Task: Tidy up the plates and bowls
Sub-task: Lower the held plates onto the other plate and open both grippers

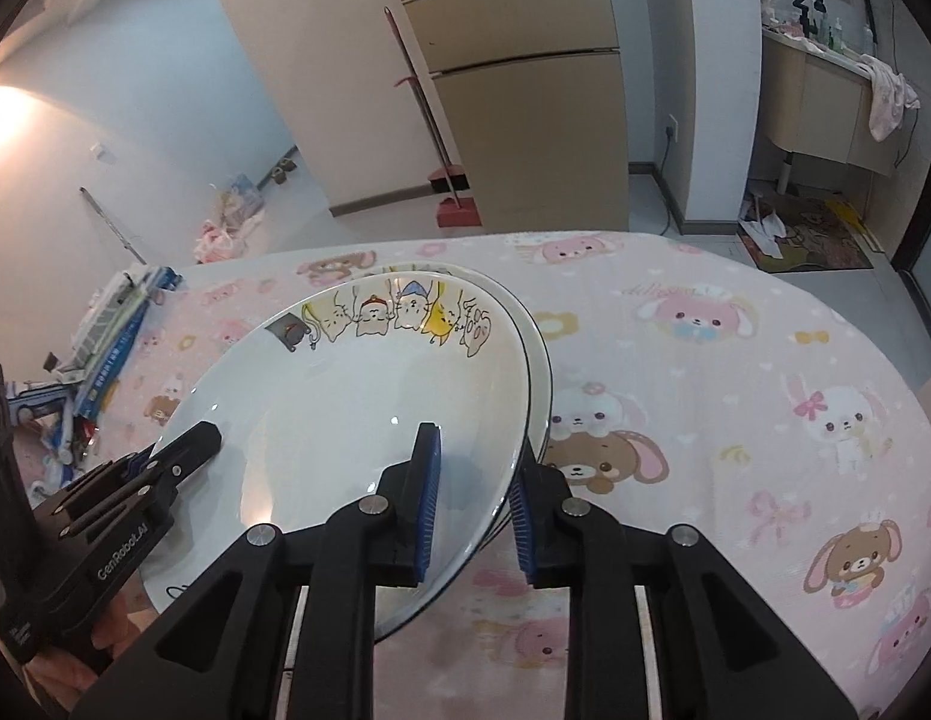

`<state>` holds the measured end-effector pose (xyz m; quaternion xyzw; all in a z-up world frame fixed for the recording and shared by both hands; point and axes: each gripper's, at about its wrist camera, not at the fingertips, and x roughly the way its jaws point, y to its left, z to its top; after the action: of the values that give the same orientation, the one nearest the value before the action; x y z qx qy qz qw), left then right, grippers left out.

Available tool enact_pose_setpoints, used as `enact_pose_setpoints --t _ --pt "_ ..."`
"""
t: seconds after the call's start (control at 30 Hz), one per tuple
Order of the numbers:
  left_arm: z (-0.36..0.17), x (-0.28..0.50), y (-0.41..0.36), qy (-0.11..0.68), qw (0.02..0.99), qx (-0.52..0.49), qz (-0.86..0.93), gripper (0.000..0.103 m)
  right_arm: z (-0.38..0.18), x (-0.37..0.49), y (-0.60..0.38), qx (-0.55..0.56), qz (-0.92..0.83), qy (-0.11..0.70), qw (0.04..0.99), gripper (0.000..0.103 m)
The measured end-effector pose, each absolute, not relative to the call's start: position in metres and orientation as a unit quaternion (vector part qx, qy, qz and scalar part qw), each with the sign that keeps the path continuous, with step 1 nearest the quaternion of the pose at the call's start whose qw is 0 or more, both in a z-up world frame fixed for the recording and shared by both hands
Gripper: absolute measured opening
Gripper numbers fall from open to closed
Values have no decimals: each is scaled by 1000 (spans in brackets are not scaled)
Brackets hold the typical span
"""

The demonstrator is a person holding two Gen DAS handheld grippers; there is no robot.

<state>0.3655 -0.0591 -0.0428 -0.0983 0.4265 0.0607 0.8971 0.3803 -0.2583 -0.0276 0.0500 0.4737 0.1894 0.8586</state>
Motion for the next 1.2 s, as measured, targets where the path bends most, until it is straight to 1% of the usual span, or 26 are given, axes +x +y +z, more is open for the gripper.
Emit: enact_pose_setpoints --t 0.13,0.33,0.5,0.6,0.63,0.7,0.9,0.93,0.97,1.0,1.07,1.13,1.17,1.2 --pt "-48 368 -58 430 896 -99 58 23 -32 382 -258 49 187 478 857 22" --pt "-55 370 -62 446 888 -97 56 23 -37 380 -248 8 150 464 873 22" --pt "-55 370 -66 447 889 -87 59 23 -41 383 -251 14 150 469 870 23" --pt "-57 370 -71 463 881 -73 63 25 -47 383 -248 4 136 477 868 26" --pt "-54 368 -75 459 884 -60 66 25 -50 384 -248 5 131 483 866 29" --pt "-51 367 -80 465 882 -39 72 27 -51 384 -247 0 129 479 868 29" --pt "-50 366 -68 478 873 -74 63 28 -45 383 -249 -9 130 480 867 28" --pt "-49 366 -65 482 870 -82 61 31 -45 384 -250 -9 130 481 867 28" --pt "-50 365 -63 487 867 -89 57 38 -44 384 -251 -8 131 482 867 28" --pt "-51 365 -59 496 861 -103 51 47 -43 384 -252 -8 130 482 866 28" --pt "-53 364 -53 501 856 -119 51 53 -43 385 -255 -5 128 482 867 28" --pt "-54 364 -49 504 854 -118 58 54 -44 387 -256 -6 125 487 865 29" --pt "-54 364 -48 504 853 -119 60 56 -45 388 -256 -6 124 492 862 29" --pt "-53 364 -47 503 853 -122 64 60 -46 388 -257 -2 124 494 861 29"
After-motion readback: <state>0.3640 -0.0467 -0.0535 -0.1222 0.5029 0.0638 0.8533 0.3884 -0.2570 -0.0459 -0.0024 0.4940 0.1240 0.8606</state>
